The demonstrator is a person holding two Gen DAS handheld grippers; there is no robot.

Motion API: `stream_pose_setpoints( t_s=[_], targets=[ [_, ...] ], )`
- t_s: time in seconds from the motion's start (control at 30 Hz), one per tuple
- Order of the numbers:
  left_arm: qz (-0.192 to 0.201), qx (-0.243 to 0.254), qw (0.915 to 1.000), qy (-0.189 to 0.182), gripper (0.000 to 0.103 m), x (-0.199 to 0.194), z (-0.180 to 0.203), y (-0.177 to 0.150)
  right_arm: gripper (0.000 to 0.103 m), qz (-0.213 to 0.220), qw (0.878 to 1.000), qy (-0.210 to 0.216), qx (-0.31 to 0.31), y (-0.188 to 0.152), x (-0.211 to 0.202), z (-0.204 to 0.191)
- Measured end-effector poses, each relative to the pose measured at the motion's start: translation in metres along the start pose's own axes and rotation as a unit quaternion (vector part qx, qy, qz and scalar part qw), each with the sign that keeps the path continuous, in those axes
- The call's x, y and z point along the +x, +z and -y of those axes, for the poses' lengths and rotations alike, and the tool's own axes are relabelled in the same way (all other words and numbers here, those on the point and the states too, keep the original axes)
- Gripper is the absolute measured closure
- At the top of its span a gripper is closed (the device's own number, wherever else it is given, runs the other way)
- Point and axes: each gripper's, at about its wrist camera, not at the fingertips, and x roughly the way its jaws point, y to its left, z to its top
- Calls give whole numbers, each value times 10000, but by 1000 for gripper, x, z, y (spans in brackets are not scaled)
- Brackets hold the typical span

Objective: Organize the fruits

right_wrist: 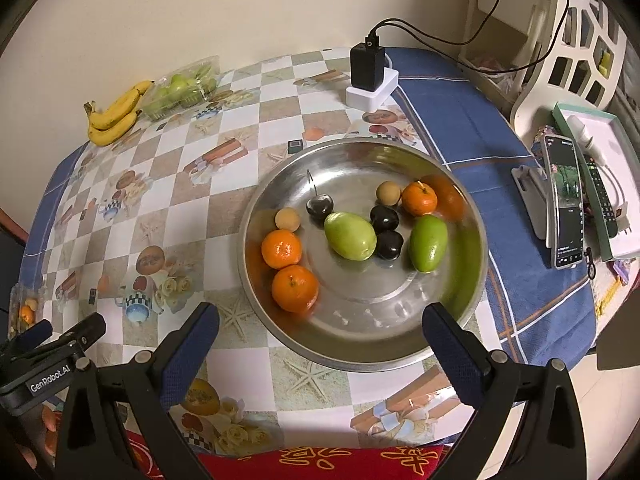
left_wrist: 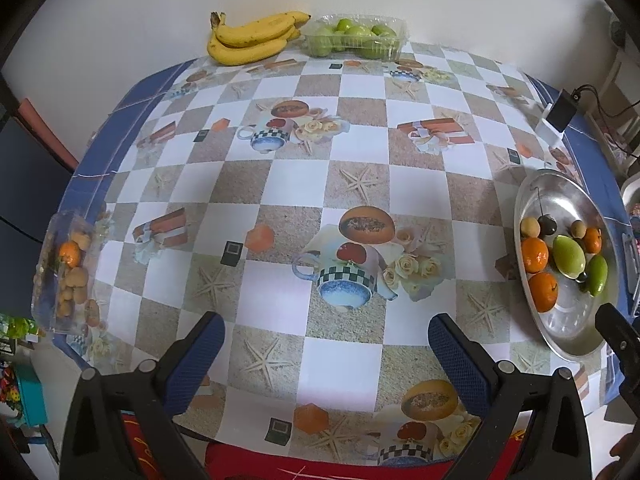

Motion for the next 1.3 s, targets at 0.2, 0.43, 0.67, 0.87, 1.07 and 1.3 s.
stream_pose_setpoints(
  t_s=[0.2, 0.43, 0.67, 0.87, 1.07, 1.3],
  targets=[
    [27, -1, 9999, -138, 0, 1, 3, 0, 2, -19, 10000, -9, -17, 0, 2, -1],
    [73, 6, 9998, -175, 0, 0, 5, 1, 2, -24, 10000, -48, -39, -1, 3, -2],
    [91, -5, 9997, -204, 0, 0, 4, 1, 2, -65, 9999, -75, -65, 0, 5, -4],
    [84, -27, 9997, -214, 0, 1, 5, 1, 2, -101, 9999, -49, -39, -1, 6, -3],
    [82, -43, 9997, -245, 0, 1, 4, 1, 2, -85, 9999, -58, -40, -1, 6, -3],
    [77, -47, 9996, -260, 0, 1, 4, 1, 2, -107, 9999, -32, 9, -1, 7, -1]
  ],
)
